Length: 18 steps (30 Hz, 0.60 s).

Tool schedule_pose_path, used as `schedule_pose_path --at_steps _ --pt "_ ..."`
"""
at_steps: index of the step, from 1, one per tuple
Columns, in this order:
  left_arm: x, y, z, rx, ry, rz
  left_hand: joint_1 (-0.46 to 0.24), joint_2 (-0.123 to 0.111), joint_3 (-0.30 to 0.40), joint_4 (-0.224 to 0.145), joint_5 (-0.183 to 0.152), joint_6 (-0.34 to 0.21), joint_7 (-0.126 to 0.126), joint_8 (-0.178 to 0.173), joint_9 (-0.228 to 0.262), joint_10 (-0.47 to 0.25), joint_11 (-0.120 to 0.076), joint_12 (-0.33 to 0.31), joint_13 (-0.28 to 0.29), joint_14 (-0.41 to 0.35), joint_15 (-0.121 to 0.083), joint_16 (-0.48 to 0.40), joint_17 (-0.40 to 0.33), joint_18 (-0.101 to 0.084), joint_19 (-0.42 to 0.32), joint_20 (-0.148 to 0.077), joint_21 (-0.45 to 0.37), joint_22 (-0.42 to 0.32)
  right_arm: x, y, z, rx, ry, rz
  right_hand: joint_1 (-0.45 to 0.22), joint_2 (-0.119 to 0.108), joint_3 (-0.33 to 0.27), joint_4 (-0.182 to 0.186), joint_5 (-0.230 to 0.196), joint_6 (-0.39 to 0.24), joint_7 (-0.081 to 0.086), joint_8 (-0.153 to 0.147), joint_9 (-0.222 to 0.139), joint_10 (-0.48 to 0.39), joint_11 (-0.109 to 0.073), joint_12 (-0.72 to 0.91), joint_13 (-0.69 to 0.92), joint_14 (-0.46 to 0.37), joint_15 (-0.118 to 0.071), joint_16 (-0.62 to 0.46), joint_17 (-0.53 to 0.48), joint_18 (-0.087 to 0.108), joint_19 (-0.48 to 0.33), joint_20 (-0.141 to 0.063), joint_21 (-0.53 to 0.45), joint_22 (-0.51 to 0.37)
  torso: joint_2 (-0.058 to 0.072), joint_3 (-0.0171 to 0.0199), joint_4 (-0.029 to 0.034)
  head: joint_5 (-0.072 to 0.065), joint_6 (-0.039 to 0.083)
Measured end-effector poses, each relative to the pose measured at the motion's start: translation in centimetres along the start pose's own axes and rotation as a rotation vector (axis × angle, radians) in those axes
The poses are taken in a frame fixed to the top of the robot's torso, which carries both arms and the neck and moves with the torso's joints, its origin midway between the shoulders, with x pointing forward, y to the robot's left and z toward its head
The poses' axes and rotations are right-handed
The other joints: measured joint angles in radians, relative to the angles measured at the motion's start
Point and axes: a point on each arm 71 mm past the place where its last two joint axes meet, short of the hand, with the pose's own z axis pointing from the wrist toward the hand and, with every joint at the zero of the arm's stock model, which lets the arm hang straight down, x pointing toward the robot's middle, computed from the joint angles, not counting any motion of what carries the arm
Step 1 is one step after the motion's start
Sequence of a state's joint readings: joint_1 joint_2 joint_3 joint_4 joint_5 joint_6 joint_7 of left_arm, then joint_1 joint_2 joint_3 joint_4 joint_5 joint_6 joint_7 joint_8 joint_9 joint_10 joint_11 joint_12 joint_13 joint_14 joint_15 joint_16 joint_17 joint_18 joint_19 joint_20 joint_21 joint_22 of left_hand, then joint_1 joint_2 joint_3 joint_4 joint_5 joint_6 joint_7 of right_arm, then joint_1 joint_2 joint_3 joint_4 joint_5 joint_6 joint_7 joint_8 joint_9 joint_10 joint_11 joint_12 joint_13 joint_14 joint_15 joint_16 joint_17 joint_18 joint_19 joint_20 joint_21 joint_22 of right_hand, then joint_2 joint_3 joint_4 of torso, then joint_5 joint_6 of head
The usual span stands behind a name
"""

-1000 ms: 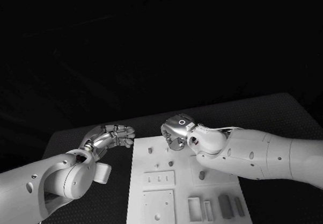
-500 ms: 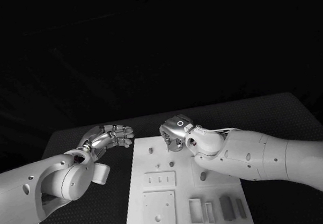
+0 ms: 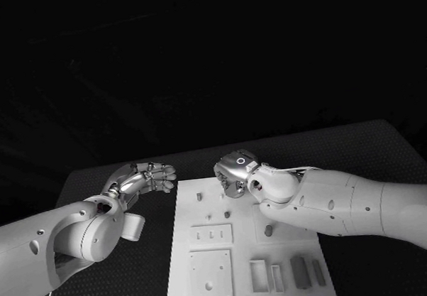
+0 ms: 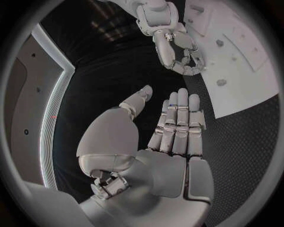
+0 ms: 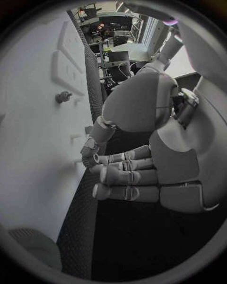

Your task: Assemble the parts on the task board

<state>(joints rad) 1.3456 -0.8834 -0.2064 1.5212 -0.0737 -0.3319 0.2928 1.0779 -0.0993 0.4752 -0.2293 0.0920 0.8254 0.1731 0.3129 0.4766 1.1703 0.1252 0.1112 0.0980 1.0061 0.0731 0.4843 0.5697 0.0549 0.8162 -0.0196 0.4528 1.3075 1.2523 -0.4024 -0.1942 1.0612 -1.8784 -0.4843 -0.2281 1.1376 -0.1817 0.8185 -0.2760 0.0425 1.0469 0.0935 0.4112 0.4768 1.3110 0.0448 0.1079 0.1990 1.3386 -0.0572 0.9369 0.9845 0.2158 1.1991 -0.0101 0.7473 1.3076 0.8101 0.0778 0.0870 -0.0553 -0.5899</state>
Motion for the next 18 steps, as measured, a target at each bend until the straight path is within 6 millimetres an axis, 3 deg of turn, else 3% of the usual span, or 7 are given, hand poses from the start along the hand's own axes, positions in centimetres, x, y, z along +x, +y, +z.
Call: schedule_pose_path --at_steps 18 --pt "-0.02 0.0 0.04 -0.001 -0.001 0.001 0.0 0.0 0.0 0.0 0.0 0.0 0.0 0.0 -0.001 0.0 0.0 0.0 -0.001 -0.004 0.004 0.0 0.001 -0.001 0.0 0.0 0.0 0.0 0.13 0.23 0.23 -0.005 0.018 -0.004 0.0 0.0 0.006 0.001 0.004 0.002 -0.002 -0.003 0.001 0.0 0.0 0.002 0.001 0.0 0.0 0.004 0.0 0.0 0.0 0.001 0.002 0.0 0.002 0.0007 -0.0003 -0.005 0.006"
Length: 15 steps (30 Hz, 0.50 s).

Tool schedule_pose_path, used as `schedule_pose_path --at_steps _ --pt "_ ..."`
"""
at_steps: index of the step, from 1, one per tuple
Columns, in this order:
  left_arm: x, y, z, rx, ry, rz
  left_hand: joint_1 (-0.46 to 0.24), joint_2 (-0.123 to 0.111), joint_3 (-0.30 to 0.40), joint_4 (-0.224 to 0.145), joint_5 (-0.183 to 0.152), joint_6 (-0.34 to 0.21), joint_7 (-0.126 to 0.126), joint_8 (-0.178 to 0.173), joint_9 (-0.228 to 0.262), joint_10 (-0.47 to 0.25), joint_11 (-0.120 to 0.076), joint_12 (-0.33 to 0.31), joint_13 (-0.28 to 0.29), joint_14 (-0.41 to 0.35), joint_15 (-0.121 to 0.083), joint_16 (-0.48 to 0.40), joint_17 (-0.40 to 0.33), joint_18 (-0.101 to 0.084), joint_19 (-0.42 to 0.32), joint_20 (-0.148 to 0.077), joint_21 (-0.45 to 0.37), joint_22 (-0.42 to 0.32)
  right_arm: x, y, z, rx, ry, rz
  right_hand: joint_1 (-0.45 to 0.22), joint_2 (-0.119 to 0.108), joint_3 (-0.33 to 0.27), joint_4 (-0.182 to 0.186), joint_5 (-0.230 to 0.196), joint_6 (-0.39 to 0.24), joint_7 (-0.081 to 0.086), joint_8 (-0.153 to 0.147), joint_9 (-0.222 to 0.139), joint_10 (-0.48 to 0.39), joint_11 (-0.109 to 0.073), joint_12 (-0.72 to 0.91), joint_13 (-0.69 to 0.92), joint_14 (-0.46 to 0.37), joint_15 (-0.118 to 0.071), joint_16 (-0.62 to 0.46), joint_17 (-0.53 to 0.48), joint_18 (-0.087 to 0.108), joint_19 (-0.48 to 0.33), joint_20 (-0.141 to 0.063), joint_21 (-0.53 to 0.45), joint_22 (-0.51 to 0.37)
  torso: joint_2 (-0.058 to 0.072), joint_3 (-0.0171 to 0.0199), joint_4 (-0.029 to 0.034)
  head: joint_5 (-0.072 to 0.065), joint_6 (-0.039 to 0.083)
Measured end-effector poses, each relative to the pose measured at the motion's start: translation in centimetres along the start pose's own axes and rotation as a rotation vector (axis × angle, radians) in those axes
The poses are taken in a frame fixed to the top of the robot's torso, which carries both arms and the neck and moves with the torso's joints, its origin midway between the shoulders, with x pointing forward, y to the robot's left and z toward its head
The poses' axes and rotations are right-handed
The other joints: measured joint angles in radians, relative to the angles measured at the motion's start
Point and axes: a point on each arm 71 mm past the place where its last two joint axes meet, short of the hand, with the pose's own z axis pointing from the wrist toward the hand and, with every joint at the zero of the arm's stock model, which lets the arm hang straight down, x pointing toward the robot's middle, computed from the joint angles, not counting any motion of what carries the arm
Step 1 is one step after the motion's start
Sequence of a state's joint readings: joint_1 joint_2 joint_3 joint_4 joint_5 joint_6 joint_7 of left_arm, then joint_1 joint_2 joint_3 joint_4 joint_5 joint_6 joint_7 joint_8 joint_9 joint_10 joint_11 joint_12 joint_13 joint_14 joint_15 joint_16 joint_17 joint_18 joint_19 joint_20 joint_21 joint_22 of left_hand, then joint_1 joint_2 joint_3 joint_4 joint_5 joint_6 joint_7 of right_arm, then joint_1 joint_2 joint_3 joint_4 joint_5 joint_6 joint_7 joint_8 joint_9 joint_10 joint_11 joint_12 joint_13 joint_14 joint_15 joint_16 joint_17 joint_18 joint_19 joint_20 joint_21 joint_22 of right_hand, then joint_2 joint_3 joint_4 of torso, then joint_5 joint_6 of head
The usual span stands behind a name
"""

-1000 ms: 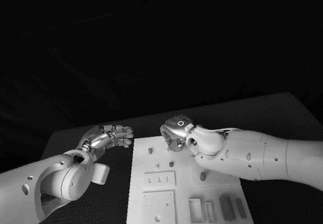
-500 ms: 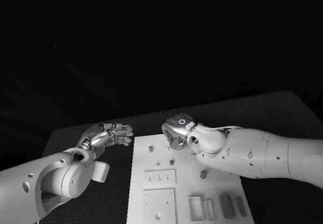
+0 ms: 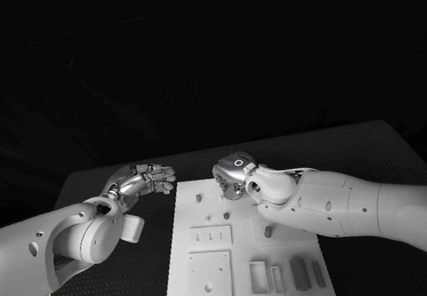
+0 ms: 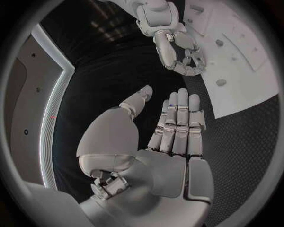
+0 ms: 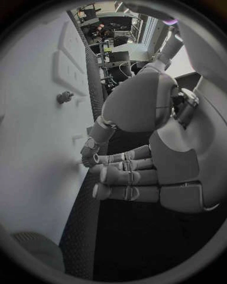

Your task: Assemble the parts on the task board

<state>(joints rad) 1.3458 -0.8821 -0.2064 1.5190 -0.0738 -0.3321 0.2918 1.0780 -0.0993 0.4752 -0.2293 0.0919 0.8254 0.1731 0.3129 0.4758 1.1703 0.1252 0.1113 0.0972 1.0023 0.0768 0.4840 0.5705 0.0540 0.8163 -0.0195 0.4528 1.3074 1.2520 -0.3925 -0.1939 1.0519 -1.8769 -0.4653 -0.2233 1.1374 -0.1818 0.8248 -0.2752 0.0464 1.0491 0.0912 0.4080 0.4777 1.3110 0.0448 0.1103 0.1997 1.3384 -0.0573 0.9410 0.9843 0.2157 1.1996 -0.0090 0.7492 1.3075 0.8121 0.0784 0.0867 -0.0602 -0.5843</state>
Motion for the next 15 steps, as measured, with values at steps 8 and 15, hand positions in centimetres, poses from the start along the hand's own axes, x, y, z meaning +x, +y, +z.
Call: schedule_pose_path --at_steps 8,15 --pt "-0.16 -0.02 0.01 0.0 -0.004 0.001 0.0 0.0 0.0 0.0 0.0 0.0 0.0 0.0 0.0 0.004 0.003 0.0 0.0 0.0 0.0 0.0 0.001 0.0 0.0 0.0 0.0 0.0 -0.02 0.0 0.08 -0.002 0.008 0.001 0.0 0.0 0.003 -0.002 0.0 0.0 0.0 -0.003 0.001 0.0 0.0 0.0 0.0 -0.002 -0.002 0.0 -0.001 0.0 -0.007 -0.003 0.0 0.0 0.0 -0.0006 -0.0001 -0.003 -0.002" --pt "-0.14 -0.03 0.02 0.0 -0.004 0.001 0.0 0.0 0.0 0.0 0.0 0.0 0.0 0.0 0.0 0.004 0.003 -0.004 0.0 0.0 0.0 0.0 0.001 -0.001 0.0 0.0 0.0 0.0 0.14 0.04 0.27 0.001 0.014 0.001 0.001 -0.004 0.005 0.0 0.0 -0.004 0.004 -0.006 0.001 0.0 0.0 -0.008 0.005 -0.005 0.001 0.0 -0.004 0.0 -0.011 0.0 0.0 0.001 0.001 0.0004 0.0003 -0.003 -0.003"
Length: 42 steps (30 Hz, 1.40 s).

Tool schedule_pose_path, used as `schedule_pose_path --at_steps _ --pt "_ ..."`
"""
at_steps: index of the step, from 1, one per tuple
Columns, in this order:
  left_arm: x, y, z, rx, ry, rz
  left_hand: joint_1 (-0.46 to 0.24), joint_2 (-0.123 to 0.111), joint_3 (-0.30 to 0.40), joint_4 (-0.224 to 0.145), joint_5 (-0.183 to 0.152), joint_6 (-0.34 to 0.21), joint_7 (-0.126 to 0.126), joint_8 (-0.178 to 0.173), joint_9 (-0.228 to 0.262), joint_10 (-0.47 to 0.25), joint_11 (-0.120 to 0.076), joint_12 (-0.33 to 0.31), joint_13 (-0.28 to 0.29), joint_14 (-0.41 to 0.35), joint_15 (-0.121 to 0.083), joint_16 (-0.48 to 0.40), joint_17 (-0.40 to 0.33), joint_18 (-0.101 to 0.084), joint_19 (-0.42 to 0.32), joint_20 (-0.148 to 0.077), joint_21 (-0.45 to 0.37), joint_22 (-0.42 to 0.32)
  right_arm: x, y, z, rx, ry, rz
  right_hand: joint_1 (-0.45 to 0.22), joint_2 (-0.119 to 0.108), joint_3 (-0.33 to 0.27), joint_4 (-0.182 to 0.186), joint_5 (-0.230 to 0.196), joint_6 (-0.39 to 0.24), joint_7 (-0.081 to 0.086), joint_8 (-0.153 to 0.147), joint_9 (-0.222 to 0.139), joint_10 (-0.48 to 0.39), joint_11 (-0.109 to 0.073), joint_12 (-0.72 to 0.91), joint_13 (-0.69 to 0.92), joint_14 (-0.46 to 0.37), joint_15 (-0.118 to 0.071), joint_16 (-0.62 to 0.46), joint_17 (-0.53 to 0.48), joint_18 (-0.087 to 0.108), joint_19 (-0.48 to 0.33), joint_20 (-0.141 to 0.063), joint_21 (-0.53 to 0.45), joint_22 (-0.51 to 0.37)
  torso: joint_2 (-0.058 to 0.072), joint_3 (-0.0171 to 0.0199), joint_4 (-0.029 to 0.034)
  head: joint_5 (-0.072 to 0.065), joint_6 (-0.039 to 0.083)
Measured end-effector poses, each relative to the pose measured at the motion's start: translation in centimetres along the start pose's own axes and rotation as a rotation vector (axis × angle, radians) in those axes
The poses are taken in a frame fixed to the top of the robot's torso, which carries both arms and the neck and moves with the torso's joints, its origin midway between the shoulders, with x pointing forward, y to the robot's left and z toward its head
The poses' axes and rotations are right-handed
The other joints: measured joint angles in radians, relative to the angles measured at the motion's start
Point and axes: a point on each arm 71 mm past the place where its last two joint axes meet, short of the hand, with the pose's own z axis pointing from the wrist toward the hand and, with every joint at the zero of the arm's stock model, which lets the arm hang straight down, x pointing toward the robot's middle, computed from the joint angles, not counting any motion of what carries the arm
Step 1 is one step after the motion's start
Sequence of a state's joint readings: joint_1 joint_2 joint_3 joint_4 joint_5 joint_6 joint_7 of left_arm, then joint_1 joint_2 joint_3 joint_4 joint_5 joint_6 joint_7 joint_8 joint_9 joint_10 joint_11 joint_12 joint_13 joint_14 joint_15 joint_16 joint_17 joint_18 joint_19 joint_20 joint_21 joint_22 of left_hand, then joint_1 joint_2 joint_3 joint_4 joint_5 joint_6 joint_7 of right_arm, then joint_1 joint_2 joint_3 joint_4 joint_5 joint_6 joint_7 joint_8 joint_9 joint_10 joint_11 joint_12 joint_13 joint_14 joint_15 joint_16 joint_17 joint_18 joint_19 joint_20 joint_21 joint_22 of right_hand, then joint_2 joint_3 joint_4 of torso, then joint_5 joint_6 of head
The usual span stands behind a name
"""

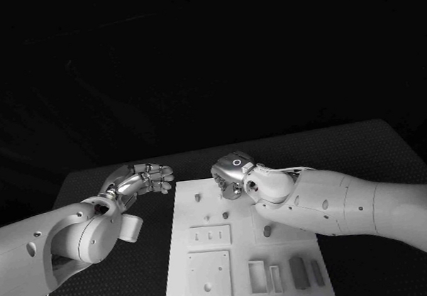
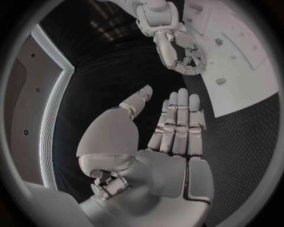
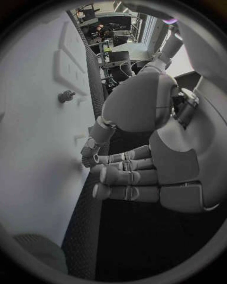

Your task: Assemble the parts on the task board

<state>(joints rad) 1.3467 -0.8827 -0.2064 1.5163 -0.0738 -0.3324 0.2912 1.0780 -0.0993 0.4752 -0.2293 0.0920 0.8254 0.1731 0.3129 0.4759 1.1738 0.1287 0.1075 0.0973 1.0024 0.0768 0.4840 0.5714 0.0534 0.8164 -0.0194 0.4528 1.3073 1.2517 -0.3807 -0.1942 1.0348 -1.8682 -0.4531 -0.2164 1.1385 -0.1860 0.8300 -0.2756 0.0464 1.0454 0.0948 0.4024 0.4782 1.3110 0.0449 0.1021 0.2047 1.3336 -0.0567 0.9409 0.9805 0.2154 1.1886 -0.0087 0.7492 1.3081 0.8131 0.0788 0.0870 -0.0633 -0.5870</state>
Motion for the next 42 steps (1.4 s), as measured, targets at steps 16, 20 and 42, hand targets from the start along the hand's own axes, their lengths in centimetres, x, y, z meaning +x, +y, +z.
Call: schedule_pose_path --at_steps 16,20,42 --pt "-0.1 0.0 0.0 0.0 -0.001 0.001 0.0 0.0 0.003 -0.003 0.0 0.0 0.0 -0.004 0.0 0.0 0.0 0.0 0.0 0.0 0.0 0.0 0.001 -0.001 0.0 0.0 0.0 0.001 0.1 0.0 0.1 0.011 0.007 0.026 0.016 -0.037 0.014 0.003 0.004 -0.103 0.049 -0.061 -0.018 -0.077 0.043 -0.038 -0.018 -0.038 0.027 0.0 -0.011 -0.007 -0.034 0.005 -0.002 0.001 0.001 0.0002 -0.0005 0.003 0.001" --pt "-0.1 0.0 0.0 0.0 -0.002 0.001 0.0 0.0 0.003 -0.003 0.0 0.0 0.0 -0.004 0.0 0.0 0.0 0.0 0.0 0.0 0.0 0.0 0.001 -0.001 0.0 0.0 0.0 0.001 0.1 0.0 0.1 0.011 0.007 0.029 0.019 -0.039 0.014 0.003 0.004 -0.11 0.051 -0.066 -0.019 -0.086 0.045 -0.037 -0.018 -0.039 0.029 0.0 -0.013 -0.007 -0.037 0.007 -0.002 0.001 0.001 0.0002 -0.0011 0.003 0.001" --pt "-0.6 0.0 0.0 0.0 -0.026 0.008 -0.007 -0.007 0.005 -0.005 -0.008 -0.006 0.005 -0.009 -0.003 0.0 0.0 -0.011 -0.004 0.0 0.0 -0.004 0.006 -0.002 0.0 0.0 0.0 0.0 -0.4 -0.2 -1.1 0.027 -0.04 0.103 -0.022 -0.115 -0.031 -0.003 0.004 -0.198 0.088 -0.104 -0.036 -0.214 0.084 -0.037 -0.054 -0.065 0.066 0.002 -0.026 -0.008 -0.067 0.028 -0.002 0.001 0.0 0.0008 -0.0022 0.0 0.004"
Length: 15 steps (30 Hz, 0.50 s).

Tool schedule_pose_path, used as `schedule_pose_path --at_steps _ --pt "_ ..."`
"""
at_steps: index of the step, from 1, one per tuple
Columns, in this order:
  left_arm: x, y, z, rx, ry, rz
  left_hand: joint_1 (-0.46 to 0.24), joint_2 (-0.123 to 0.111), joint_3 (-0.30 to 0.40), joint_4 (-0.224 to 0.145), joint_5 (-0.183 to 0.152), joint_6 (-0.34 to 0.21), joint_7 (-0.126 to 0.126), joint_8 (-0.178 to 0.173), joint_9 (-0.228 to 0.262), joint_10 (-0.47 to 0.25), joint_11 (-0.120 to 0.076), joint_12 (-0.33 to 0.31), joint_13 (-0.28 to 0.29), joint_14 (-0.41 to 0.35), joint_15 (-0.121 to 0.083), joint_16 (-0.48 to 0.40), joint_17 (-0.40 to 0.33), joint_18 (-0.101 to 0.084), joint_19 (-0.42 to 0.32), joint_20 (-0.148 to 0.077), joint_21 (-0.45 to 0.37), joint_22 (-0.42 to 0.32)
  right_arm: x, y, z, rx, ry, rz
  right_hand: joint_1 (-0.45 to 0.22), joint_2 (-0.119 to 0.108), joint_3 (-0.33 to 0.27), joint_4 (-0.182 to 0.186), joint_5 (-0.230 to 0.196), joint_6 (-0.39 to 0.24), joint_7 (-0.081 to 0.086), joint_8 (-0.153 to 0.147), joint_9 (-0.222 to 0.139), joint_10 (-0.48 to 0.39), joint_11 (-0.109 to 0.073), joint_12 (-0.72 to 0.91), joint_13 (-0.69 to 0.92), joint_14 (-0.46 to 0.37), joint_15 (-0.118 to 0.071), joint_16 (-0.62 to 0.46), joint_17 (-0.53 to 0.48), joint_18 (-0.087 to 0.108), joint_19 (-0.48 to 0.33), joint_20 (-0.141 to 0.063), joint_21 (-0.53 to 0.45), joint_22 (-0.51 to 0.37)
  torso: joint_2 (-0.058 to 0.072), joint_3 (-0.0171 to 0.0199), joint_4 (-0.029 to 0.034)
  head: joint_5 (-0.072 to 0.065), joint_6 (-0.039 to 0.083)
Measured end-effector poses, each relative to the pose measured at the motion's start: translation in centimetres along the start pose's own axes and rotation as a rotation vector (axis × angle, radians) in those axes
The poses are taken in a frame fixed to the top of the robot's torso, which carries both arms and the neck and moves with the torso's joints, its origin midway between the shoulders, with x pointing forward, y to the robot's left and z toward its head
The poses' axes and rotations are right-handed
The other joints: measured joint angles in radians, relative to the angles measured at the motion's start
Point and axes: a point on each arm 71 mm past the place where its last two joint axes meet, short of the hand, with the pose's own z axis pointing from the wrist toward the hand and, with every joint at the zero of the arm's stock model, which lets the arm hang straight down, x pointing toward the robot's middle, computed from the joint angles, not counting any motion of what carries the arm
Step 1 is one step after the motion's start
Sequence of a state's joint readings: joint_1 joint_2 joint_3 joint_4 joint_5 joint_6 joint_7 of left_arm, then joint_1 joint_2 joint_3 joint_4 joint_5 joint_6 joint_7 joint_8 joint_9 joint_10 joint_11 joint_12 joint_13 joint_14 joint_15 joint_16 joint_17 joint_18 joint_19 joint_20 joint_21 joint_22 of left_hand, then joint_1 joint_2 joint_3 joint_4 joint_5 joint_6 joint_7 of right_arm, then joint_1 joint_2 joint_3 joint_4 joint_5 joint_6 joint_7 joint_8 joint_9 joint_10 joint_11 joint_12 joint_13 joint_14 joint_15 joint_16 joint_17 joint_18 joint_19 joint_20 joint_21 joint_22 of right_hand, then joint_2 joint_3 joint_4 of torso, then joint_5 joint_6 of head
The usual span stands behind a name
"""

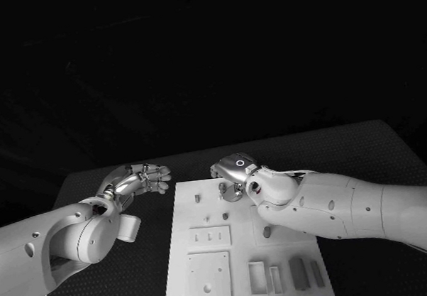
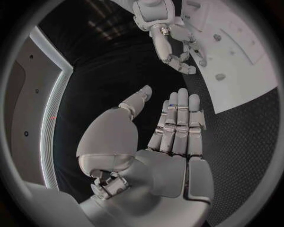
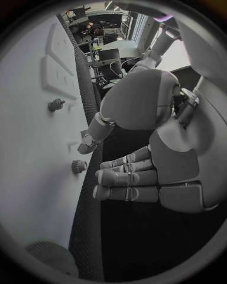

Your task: Assemble the parts on the task board

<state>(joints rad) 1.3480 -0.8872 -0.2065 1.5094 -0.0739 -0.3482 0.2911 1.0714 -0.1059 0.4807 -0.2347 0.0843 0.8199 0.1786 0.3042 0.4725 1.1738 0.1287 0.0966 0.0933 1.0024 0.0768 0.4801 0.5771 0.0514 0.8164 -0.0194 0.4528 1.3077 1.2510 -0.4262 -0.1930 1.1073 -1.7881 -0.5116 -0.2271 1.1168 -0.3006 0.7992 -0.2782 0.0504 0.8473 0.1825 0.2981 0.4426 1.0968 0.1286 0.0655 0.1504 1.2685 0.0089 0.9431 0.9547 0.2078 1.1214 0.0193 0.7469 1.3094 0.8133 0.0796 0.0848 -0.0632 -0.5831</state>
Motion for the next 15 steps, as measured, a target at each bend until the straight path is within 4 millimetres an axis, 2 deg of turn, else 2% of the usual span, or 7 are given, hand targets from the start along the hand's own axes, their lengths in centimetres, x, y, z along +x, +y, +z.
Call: schedule_pose_path --at_steps 3,6,8,11,15 --pt "-0.1 0.0 0.0 0.0 -0.003 0.001 0.0 0.0 0.0 0.0 0.0 0.0 0.0 0.0 0.0 0.0 0.0 -0.004 0.0 0.0 0.0 0.0 0.0 0.0 0.0 0.0 0.0 0.0 -0.9 -0.6 -0.4 0.014 -0.026 0.036 -0.002 0.002 -0.003 0.002 0.0 0.0 0.0 0.0 0.0 0.0 0.0 0.0 0.0 0.0 0.0 0.007 -0.001 0.0 0.0 0.0 0.0 0.0 0.0 0.0007 0.0 0.0 0.005" --pt "-0.3 0.0 -0.2 0.001 -0.009 0.001 0.0 0.0 0.0 -0.001 0.0 0.0 0.0 0.0 0.0 -0.004 0.004 -0.004 -0.001 0.0 0.0 0.0 0.001 -0.001 0.0 0.0 0.0 0.0 -2.3 -1.2 -0.8 0.018 -0.058 0.07 -0.002 0.002 0.0 0.005 0.0 0.006 -0.006 0.008 0.005 0.016 -0.008 0.012 0.001 0.011 0.0 0.019 -0.001 0.0 0.006 -0.005 0.014 0.0 0.0 0.0007 -0.0003 -0.002 0.009" --pt "-0.6 0.0 -0.2 0.001 -0.015 0.002 0.0 0.0 0.002 -0.002 0.0 0.0 0.0 0.0 0.0 -0.006 0.005 -0.004 -0.001 0.0 0.0 0.0 0.001 -0.005 0.0 0.0 0.0 0.0 -3.7 -2.2 -1.2 0.017 -0.077 0.09 -0.002 0.002 0.001 0.015 0.0 0.013 -0.013 0.016 0.008 0.043 -0.017 0.025 0.007 0.022 -0.012 0.027 -0.001 0.0 0.02 -0.012 0.021 0.0 0.001 0.0011 -0.002 -0.004 0.012" --pt "-1.0 -0.1 -0.3 0.005 -0.025 0.005 0.0 0.0 0.002 -0.002 0.0 0.0 0.0 0.0 0.0 -0.006 0.005 -0.004 -0.001 0.0 0.0 0.0 0.001 -0.005 0.0 0.0 0.0 0.0 -5.2 -3.9 -1.8 0.018 -0.094 0.106 -0.013 0.003 -0.01 0.04 0.0 0.021 -0.014 0.021 0.012 0.077 -0.029 0.046 0.018 0.044 -0.025 0.043 -0.002 0.0 0.04 -0.022 0.038 0.0 0.001 0.0011 -0.0059 -0.007 0.016" --pt "-1.6 -0.1 -0.3 0.007 -0.04 0.01 0.0 0.0 0.002 -0.002 0.0 0.0 0.0 0.0 0.0 -0.005 0.005 -0.004 -0.001 0.0 0.0 0.0 0.001 -0.004 0.0 0.0 0.0 0.0 -5.7 -6.0 -3.2 0.026 -0.084 0.136 -0.015 0.005 -0.031 0.049 0.0 0.03 -0.015 0.027 0.013 0.103 -0.042 0.064 0.031 0.058 -0.036 0.056 -0.001 0.0 0.06 -0.031 0.054 0.0 0.0 0.0012 -0.0157 -0.007 0.022"
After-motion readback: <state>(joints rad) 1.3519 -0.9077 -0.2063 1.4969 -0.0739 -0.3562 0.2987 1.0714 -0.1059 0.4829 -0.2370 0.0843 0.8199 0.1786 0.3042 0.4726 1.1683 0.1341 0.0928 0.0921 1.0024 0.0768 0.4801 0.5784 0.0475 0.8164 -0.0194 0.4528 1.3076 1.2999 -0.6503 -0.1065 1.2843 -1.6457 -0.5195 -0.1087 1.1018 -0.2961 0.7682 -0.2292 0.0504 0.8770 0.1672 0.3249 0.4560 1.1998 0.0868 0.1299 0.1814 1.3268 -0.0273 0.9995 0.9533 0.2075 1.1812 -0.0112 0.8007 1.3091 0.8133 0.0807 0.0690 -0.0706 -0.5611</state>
